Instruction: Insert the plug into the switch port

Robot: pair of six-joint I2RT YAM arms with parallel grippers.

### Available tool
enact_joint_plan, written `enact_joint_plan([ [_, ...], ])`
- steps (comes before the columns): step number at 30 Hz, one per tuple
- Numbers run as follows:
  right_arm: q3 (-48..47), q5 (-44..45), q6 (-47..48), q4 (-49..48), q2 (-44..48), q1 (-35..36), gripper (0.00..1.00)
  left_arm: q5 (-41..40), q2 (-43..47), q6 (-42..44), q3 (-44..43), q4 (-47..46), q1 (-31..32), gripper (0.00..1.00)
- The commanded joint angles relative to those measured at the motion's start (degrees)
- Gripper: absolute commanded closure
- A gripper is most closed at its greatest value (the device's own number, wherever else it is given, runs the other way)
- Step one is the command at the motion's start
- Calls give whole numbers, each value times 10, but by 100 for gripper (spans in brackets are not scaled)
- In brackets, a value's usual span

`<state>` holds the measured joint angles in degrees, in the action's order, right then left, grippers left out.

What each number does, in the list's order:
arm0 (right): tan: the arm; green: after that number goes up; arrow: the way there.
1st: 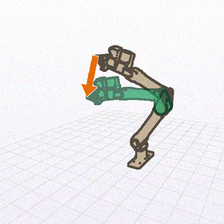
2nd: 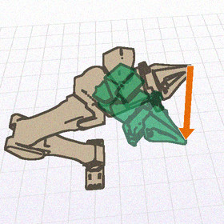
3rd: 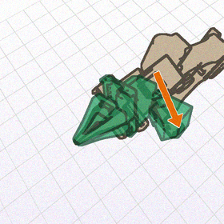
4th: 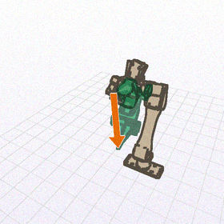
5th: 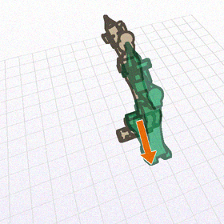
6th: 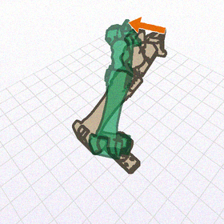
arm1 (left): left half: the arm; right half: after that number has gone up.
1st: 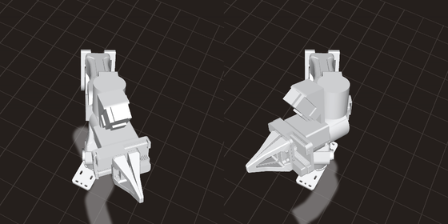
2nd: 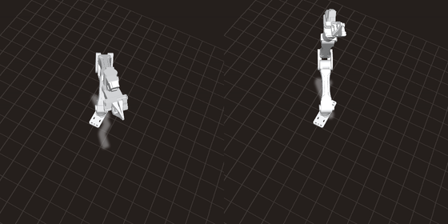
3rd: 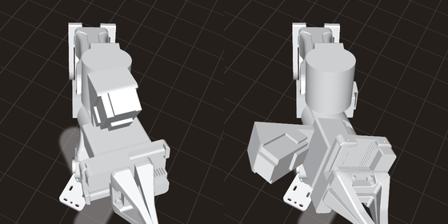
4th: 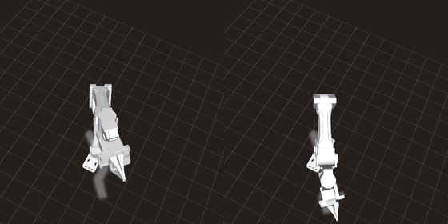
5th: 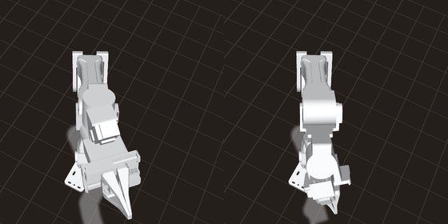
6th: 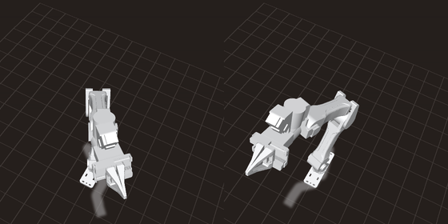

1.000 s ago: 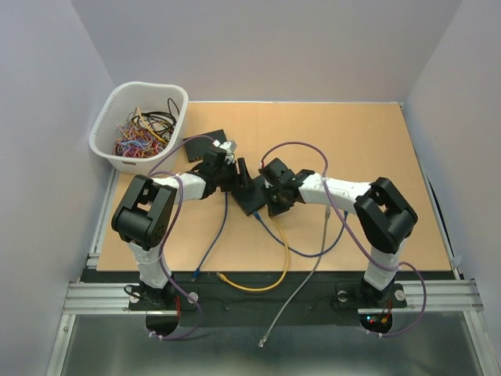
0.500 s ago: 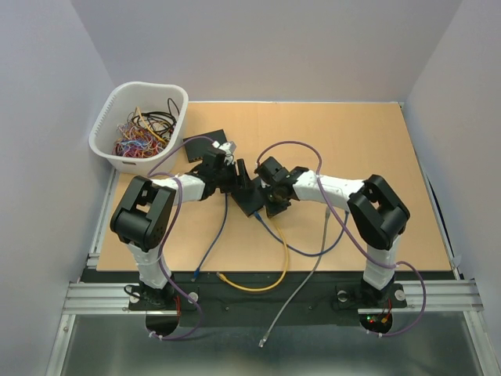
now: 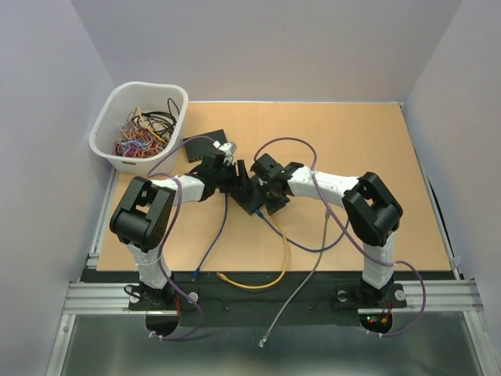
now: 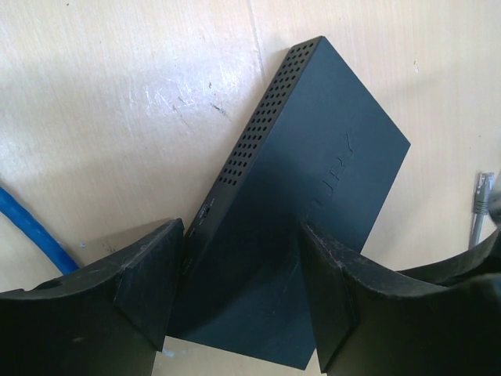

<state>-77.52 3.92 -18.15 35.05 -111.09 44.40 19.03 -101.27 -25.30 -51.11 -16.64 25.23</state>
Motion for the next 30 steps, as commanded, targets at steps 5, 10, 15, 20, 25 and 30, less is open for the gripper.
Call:
enact_joint_plan([
  [5,-65,10,15,-16,2,5,99,11,20,21,6,0,2,30],
  [10,-80,-11,22,-13,-7,11,100,15,20,20,6,0,3,30],
  [15,-84,-23,27,-13,-21,19,100,14,22,20,6,1,3,30],
  [20,-80,-24,25,-13,-29,23,100,14,20,19,6,0,4,31],
  [25,-81,-16,28,-13,-30,23,100,15,20,24,5,0,4,31],
  [30,-88,0,36,-14,-25,23,100,30,15,31,9,-9,6,31],
])
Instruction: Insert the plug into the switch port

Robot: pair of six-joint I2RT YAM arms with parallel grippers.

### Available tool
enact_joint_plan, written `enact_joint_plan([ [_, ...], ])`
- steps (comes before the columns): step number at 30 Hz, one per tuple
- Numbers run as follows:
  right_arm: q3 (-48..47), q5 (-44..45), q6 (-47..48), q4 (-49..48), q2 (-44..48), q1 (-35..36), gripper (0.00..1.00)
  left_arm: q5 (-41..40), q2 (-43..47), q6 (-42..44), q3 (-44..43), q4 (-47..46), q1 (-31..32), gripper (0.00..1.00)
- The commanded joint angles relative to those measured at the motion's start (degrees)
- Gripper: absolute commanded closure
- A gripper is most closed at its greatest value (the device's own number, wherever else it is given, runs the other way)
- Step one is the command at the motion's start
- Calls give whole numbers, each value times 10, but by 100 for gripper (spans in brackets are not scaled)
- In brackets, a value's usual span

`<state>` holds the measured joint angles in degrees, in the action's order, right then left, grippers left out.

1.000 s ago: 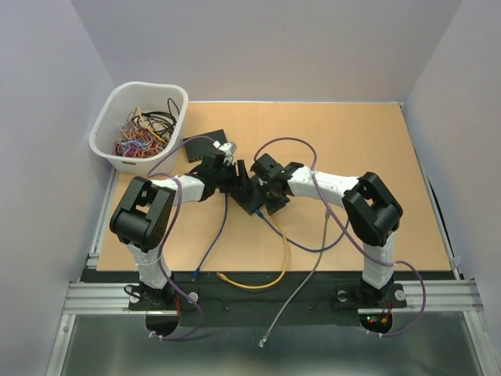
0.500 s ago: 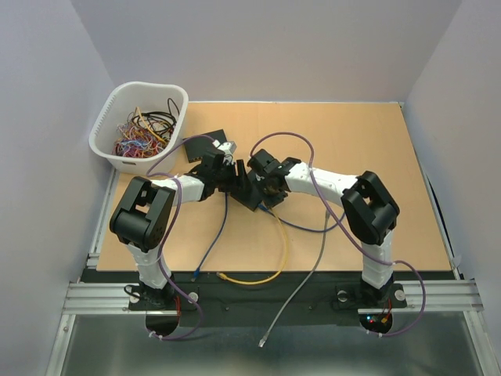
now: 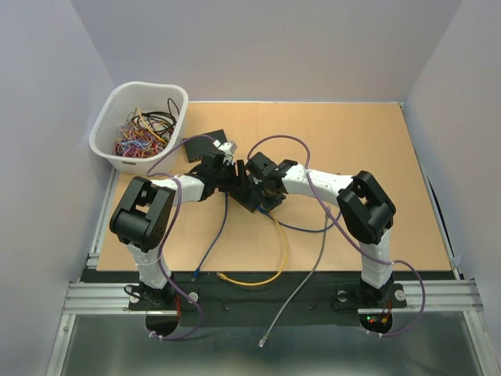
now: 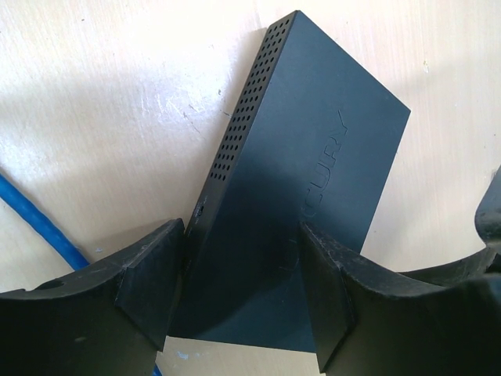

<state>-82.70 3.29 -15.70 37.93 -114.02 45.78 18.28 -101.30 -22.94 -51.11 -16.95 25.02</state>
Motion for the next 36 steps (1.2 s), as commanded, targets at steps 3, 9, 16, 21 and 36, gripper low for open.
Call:
enact_joint_plan([
  [3,-41,16,24,-46,9,9,100,44,10,15,9,-12,11,31],
  [9,-32,25,62,-84,38,8,99,62,-2,36,6,-27,21,32],
  [16,15,14,93,-144,73,9,100,84,-20,65,-10,-31,40,33],
  [21,85,-20,110,-218,117,9,100,90,-32,87,-14,-30,53,34],
  [36,206,28,96,-360,149,9,100,112,-55,109,-20,-26,67,36],
])
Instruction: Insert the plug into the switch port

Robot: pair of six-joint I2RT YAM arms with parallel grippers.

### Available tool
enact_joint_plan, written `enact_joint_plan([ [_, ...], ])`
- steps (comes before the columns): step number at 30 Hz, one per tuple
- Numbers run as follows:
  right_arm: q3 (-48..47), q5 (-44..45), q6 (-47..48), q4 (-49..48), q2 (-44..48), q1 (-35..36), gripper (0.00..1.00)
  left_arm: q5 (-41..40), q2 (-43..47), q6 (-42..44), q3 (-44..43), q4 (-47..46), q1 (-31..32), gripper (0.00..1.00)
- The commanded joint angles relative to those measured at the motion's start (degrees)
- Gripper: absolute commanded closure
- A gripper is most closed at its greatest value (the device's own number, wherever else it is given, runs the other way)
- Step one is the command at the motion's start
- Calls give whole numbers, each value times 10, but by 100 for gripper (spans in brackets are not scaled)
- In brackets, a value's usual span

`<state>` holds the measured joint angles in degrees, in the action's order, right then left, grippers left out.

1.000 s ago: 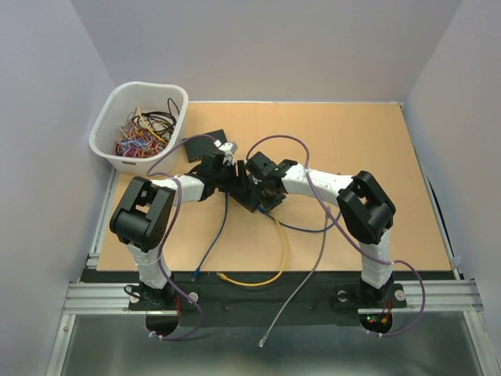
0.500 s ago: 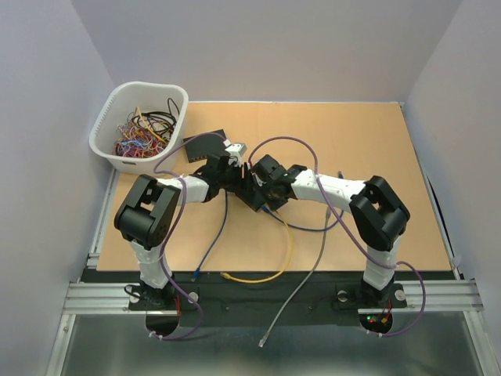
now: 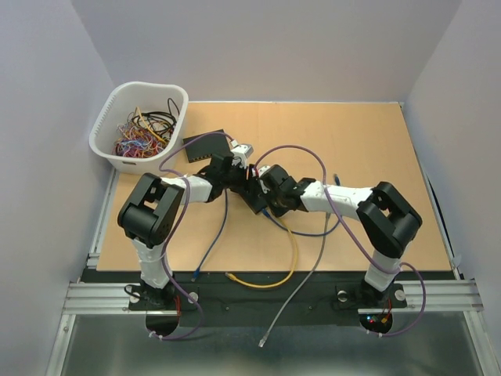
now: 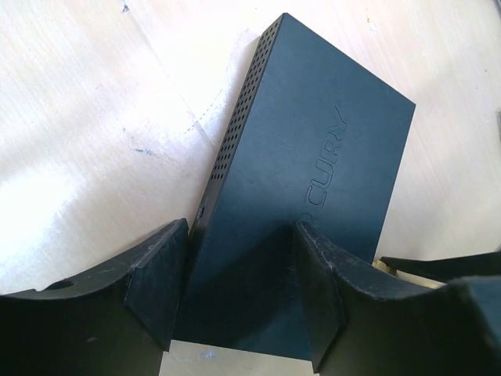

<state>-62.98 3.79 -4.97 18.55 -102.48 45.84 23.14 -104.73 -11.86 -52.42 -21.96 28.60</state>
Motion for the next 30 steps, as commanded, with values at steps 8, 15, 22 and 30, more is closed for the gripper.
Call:
enact_joint_plan([
  [8,38,47,-12,-230,35,8,99,76,-39,4,-15,31,34,37],
  [15,66,40,-14,-284,61,7,99,90,-44,8,-12,36,42,38],
  [22,50,33,12,-337,69,7,100,76,-58,7,-8,49,97,40],
  [30,61,30,13,-440,55,8,99,121,-57,-1,23,26,130,41],
])
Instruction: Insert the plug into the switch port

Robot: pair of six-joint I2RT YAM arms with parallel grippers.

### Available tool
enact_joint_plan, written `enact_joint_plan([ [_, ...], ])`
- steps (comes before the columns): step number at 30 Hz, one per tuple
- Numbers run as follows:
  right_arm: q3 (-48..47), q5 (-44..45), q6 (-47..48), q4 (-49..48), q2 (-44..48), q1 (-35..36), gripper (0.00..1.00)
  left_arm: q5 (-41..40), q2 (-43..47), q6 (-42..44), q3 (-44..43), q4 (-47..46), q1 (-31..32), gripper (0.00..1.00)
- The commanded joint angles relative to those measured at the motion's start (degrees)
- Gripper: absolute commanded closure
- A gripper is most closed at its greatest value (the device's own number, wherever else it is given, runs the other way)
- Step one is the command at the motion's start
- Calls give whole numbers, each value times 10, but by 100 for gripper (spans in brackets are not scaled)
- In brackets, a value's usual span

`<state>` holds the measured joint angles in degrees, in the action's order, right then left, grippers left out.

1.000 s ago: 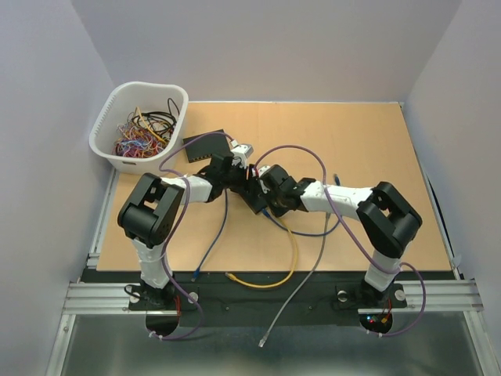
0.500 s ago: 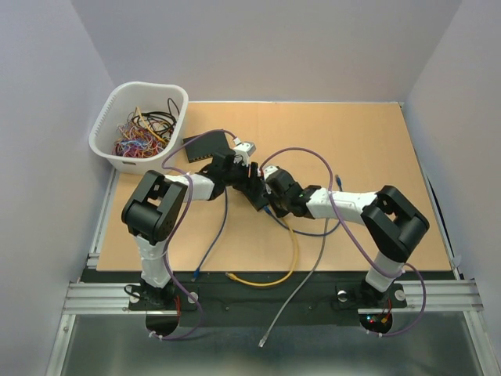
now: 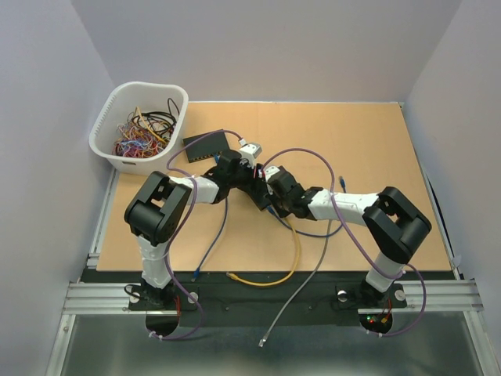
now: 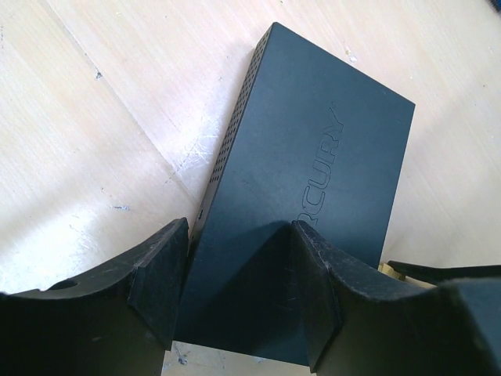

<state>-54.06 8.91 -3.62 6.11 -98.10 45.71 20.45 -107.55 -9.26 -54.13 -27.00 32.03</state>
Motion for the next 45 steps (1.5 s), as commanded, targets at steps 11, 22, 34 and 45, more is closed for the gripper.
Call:
enact_joint_plan([
  [11,-30,-21,-45,-324,-9,10,100,86,-41,-61,5,93,97,41],
  [22,-93,8,-75,-268,-62,10,100,50,-80,-77,-85,144,47,41],
  [34,-133,68,-71,-194,-92,10,88,26,-49,-93,-64,158,-8,41],
  [45,-86,133,-101,-101,3,10,53,-12,-28,-102,-89,181,-39,41],
])
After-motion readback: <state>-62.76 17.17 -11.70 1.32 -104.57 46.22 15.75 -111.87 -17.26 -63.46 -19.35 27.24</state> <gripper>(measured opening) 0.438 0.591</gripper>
